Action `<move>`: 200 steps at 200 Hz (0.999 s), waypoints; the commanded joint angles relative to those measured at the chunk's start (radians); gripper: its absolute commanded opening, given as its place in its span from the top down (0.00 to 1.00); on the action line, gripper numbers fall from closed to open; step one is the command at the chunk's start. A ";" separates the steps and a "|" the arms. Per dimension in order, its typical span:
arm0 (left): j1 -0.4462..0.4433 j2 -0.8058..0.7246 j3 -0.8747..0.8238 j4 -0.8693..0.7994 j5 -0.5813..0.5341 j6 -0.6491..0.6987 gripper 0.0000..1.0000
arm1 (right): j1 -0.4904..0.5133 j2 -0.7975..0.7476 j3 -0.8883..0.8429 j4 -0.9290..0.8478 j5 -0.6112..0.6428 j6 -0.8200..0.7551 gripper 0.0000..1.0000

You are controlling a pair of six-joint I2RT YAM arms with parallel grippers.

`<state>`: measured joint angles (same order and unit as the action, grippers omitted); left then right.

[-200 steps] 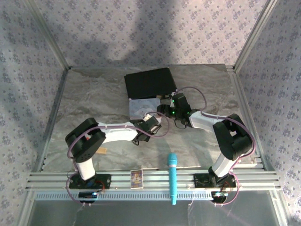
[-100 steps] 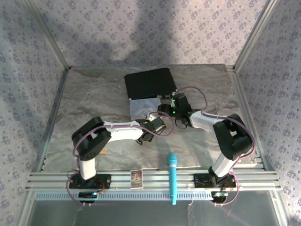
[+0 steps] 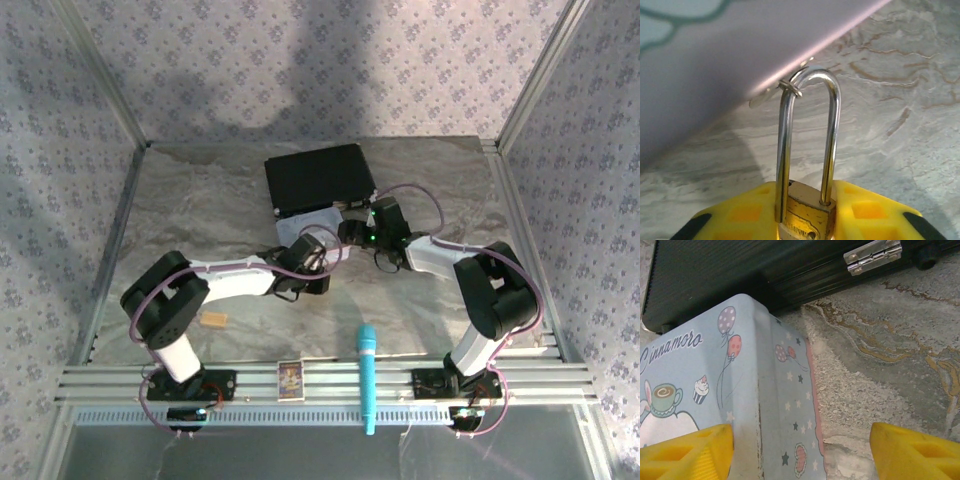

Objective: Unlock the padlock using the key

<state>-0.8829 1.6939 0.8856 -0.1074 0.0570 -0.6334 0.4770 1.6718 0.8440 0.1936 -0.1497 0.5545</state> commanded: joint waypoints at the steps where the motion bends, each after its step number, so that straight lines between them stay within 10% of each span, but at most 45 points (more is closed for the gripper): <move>1: -0.023 0.036 -0.006 -0.034 0.068 -0.008 0.64 | -0.006 0.060 -0.054 -0.180 0.061 -0.008 0.27; 137: -0.075 -0.031 0.070 -0.154 -0.065 -0.025 0.40 | -0.029 -0.039 -0.048 -0.197 0.040 -0.080 0.24; 200: 0.001 -0.233 0.025 -0.174 -0.061 -0.048 0.32 | -0.072 -0.214 0.003 -0.357 0.047 -0.196 0.00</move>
<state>-0.9089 1.5288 0.9367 -0.2443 0.0097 -0.6624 0.4221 1.5372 0.8337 -0.0334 -0.1291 0.4240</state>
